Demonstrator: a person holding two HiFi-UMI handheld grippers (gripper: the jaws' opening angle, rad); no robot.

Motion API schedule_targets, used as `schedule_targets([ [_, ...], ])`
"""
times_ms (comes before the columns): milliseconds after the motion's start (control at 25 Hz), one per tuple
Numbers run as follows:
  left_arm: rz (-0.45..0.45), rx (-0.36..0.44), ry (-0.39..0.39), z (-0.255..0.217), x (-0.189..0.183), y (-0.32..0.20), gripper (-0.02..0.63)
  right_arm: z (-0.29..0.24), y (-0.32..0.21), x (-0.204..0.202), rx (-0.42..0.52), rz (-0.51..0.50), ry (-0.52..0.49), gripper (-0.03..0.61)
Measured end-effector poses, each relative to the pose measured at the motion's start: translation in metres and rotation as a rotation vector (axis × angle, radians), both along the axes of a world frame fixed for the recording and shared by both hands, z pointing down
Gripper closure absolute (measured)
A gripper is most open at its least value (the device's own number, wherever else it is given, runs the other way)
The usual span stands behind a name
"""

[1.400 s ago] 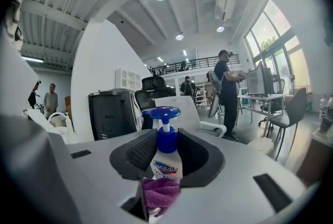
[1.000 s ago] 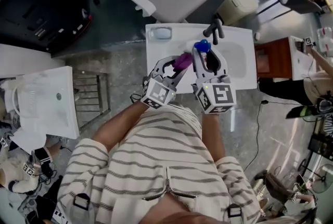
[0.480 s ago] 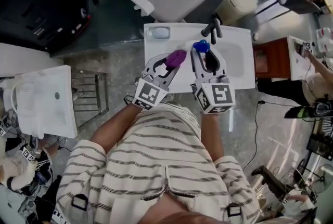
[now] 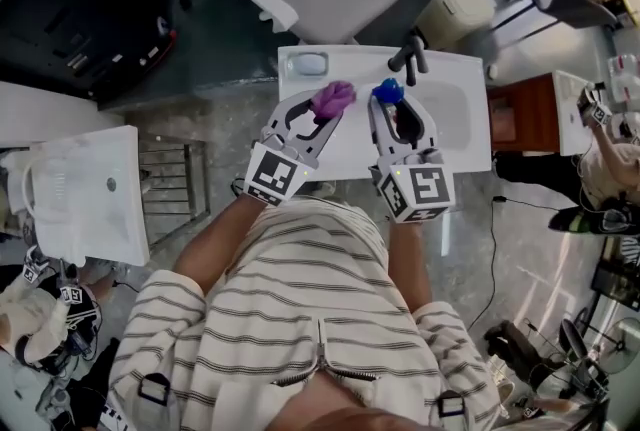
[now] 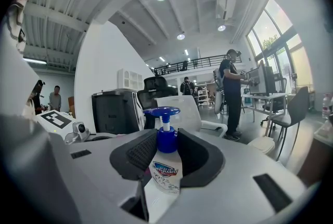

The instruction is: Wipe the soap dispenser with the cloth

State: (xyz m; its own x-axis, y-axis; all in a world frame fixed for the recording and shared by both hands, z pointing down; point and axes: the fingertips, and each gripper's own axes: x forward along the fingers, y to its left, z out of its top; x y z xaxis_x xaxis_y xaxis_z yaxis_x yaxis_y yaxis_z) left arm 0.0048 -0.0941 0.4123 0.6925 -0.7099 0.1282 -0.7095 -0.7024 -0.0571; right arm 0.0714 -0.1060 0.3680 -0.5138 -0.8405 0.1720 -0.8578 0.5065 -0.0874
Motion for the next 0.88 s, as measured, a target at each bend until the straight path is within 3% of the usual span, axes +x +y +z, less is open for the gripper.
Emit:
schedule_targets([
  [200, 0.058, 0.038, -0.023, -0.008, -0.001, -0.007, 0.485, -0.003, 0.004, -0.004, 0.005, -0.030, -0.004, 0.446],
  [560, 0.271, 0.080, -0.063, -0.009, 0.007, -0.007, 0.485, -0.001, 0.010, -0.006, 0.003, -0.127, -0.023, 0.446],
  [880, 0.411, 0.051, -0.018, -0.010, 0.009, -0.009, 0.485, -0.007, 0.020, -0.021, 0.032, -0.222, -0.017, 0.446],
])
